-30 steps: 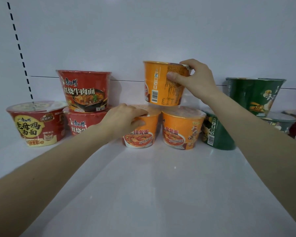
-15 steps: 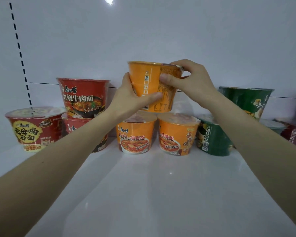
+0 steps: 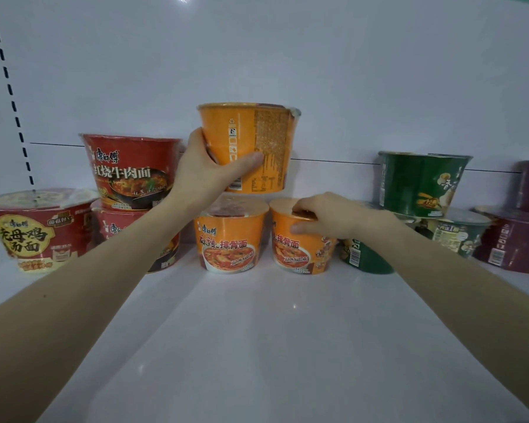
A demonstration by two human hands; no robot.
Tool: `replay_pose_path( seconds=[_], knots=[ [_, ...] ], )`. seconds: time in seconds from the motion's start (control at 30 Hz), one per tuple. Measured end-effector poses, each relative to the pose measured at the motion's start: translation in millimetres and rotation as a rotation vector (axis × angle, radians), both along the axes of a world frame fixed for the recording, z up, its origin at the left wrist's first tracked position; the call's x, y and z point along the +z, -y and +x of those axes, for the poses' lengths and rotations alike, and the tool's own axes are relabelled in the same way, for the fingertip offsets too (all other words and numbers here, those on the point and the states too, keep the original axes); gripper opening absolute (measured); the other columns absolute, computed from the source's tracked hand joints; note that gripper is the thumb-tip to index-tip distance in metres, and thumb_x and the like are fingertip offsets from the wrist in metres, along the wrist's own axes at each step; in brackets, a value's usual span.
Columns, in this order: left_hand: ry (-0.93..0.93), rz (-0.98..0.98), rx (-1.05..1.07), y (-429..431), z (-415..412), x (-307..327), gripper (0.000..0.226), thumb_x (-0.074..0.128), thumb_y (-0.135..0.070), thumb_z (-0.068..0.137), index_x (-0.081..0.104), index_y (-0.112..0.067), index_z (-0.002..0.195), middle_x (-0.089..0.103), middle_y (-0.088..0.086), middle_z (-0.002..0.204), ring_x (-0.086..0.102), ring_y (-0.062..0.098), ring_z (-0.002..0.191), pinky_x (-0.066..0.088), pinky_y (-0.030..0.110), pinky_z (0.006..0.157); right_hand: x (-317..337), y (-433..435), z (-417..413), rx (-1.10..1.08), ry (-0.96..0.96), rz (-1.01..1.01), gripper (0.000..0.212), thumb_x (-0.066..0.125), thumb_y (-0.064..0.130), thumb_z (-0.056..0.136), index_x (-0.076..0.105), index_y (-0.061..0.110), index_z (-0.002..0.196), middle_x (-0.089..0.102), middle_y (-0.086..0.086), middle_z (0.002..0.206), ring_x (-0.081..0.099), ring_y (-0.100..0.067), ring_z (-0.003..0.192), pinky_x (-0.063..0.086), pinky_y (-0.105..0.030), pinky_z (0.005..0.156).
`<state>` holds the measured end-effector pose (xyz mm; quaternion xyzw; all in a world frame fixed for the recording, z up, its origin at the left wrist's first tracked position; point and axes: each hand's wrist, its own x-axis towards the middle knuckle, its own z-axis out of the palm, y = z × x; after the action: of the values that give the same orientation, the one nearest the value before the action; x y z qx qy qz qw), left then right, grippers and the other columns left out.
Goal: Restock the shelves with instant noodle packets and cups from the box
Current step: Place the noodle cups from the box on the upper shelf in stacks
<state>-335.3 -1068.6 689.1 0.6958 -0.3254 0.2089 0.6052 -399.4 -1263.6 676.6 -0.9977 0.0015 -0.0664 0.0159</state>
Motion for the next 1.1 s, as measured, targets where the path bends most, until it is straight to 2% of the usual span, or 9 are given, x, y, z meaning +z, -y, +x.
replay_pose_path(
  seconds=[0.13, 0.27, 0.4, 0.53, 0.63, 0.83, 0.93, 1.1],
  knots=[
    [-0.010, -0.005, -0.011, 3.3, 1.0, -3.4, 0.069, 0.070, -0.036, 0.077, 0.035, -0.015, 0.132, 0.050, -0.011, 0.112, 0.052, 0.000, 0.093, 0.044, 0.009, 0.065, 0.6, 2.3, -4.6, 0.031, 0.004, -0.046, 0.040, 0.052, 0.032, 0.092, 0.050, 0.014, 0.128, 0.056, -0.008, 0.131, 0.054, -0.025, 0.115, 0.047, -0.036, 0.094],
    [-0.015, 0.001, -0.013, 5.6, 2.0, -5.0, 0.068, 0.070, -0.036, 0.077, 0.035, -0.015, 0.131, 0.050, -0.012, 0.112, 0.052, -0.002, 0.090, 0.043, 0.007, 0.064, 1.9, 9.6, -12.3, 0.056, -0.011, -0.024, 0.041, 0.052, 0.025, 0.093, 0.045, 0.015, 0.132, 0.050, -0.005, 0.137, 0.049, -0.023, 0.120, 0.041, -0.030, 0.094],
    [-0.017, 0.003, -0.013, 7.6, 2.6, -6.0, 0.069, 0.069, -0.036, 0.077, 0.034, -0.015, 0.132, 0.050, -0.011, 0.113, 0.052, 0.002, 0.094, 0.044, 0.009, 0.064, 1.2, 14.9, -14.8, 0.056, -0.015, -0.004, 0.045, 0.052, 0.019, 0.093, 0.039, 0.020, 0.136, 0.045, -0.003, 0.141, 0.044, -0.023, 0.126, 0.040, -0.033, 0.099],
    [-0.007, 0.007, -0.008, 9.1, 2.5, -6.0, 0.068, 0.069, -0.036, 0.078, 0.034, -0.015, 0.132, 0.051, -0.010, 0.114, 0.054, -0.001, 0.090, 0.046, 0.006, 0.062, -0.2, 17.6, -11.4, 0.034, -0.015, 0.023, 0.044, 0.051, 0.014, 0.093, 0.038, 0.020, 0.136, 0.045, -0.003, 0.141, 0.043, -0.024, 0.127, 0.040, -0.034, 0.099],
    [-0.012, 0.002, -0.017, 9.9, 2.0, -5.9, 0.068, 0.069, -0.034, 0.078, 0.034, -0.014, 0.132, 0.051, -0.011, 0.112, 0.053, -0.007, 0.083, 0.045, -0.001, 0.059, -0.6, 18.4, -9.6, 0.034, -0.016, 0.010, 0.044, 0.051, 0.013, 0.093, 0.039, 0.020, 0.135, 0.045, -0.003, 0.140, 0.043, -0.023, 0.126, 0.040, -0.034, 0.100],
    [-0.003, 0.005, -0.017, 8.6, 2.3, -4.8, 0.069, 0.069, -0.034, 0.078, 0.033, -0.013, 0.133, 0.050, -0.010, 0.113, 0.052, -0.006, 0.082, 0.044, -0.002, 0.060, 2.7, 28.6, -15.3, 0.063, -0.009, 0.067, 0.042, 0.053, 0.007, 0.091, 0.044, 0.020, 0.131, 0.046, -0.001, 0.139, 0.041, -0.019, 0.128, 0.037, -0.029, 0.098],
    [-0.011, -0.001, -0.016, 8.6, 3.1, -5.4, 0.069, 0.069, -0.034, 0.078, 0.033, -0.014, 0.134, 0.050, -0.010, 0.114, 0.053, -0.005, 0.085, 0.045, -0.001, 0.060, 2.4, 27.3, -15.2, 0.048, -0.020, 0.045, 0.043, 0.052, 0.010, 0.092, 0.041, 0.020, 0.132, 0.044, -0.001, 0.140, 0.041, -0.020, 0.127, 0.039, -0.029, 0.096],
    [-0.014, -0.004, -0.014, 9.5, 3.6, -6.4, 0.069, 0.069, -0.034, 0.078, 0.033, -0.014, 0.133, 0.050, -0.010, 0.115, 0.053, -0.001, 0.088, 0.046, -0.001, 0.061, 4.5, 14.1, -9.9, 0.058, 0.024, -0.024, 0.047, 0.057, 0.034, 0.089, 0.044, 0.020, 0.132, 0.051, -0.002, 0.134, 0.049, -0.019, 0.118, 0.040, -0.026, 0.089]
  ],
)
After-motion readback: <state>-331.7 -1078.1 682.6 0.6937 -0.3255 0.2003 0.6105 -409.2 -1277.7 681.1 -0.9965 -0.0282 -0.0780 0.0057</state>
